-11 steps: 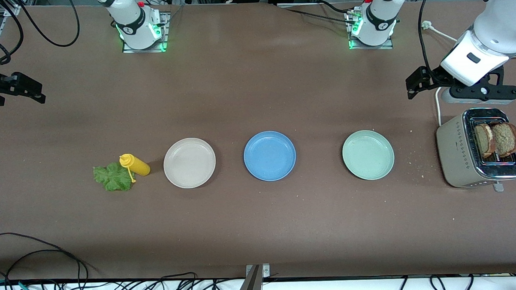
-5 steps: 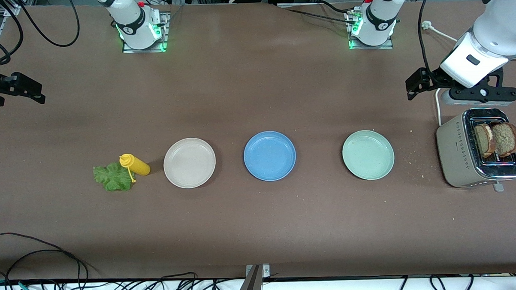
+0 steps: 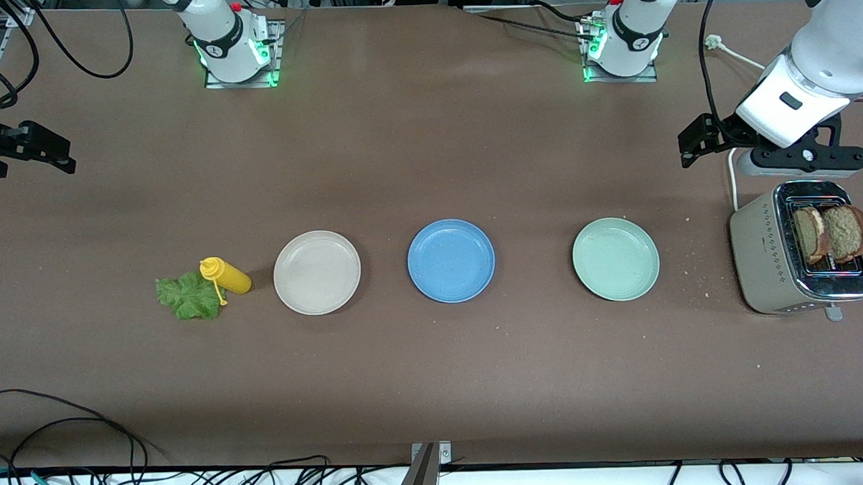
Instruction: Make sandwich in blue plate with both arms
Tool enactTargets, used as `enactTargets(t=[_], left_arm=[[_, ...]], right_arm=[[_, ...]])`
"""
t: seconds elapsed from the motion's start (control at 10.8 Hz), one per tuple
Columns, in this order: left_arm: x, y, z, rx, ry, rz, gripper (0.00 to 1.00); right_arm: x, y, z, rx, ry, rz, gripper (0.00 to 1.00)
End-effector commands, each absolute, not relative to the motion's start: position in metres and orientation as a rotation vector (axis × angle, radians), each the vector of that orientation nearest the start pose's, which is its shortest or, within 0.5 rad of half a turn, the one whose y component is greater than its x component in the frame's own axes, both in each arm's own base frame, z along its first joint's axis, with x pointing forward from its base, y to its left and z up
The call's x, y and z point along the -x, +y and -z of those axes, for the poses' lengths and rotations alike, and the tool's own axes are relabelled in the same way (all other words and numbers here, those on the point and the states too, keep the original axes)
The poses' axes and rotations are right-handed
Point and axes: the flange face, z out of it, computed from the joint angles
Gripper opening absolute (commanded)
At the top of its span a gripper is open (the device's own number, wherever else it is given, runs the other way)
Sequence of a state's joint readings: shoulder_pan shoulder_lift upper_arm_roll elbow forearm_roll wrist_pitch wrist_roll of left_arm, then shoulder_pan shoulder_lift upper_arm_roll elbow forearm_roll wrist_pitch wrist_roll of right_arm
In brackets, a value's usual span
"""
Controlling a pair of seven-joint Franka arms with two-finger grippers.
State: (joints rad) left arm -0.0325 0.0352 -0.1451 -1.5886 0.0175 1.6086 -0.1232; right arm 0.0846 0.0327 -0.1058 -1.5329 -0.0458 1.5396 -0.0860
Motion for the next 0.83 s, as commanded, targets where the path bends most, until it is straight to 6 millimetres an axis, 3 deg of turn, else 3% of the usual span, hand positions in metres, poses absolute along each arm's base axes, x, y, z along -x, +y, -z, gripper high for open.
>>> enactTargets(t=[0.0,0.74], left_arm=[[-0.5622,-0.0981,-0.6062,3.144,0.120,-0.029,1.00],[-0.5622,-0.0981,-0.6062,3.144,0.118,-0.029,1.00]], right_arm=[[-0.5639,-0.0145,-0.6274,3.193,-0.091,-0.028,1.00],[-0.5646,-0.0143,-0.6286,3.184,-0.089,-0.015,1.00]])
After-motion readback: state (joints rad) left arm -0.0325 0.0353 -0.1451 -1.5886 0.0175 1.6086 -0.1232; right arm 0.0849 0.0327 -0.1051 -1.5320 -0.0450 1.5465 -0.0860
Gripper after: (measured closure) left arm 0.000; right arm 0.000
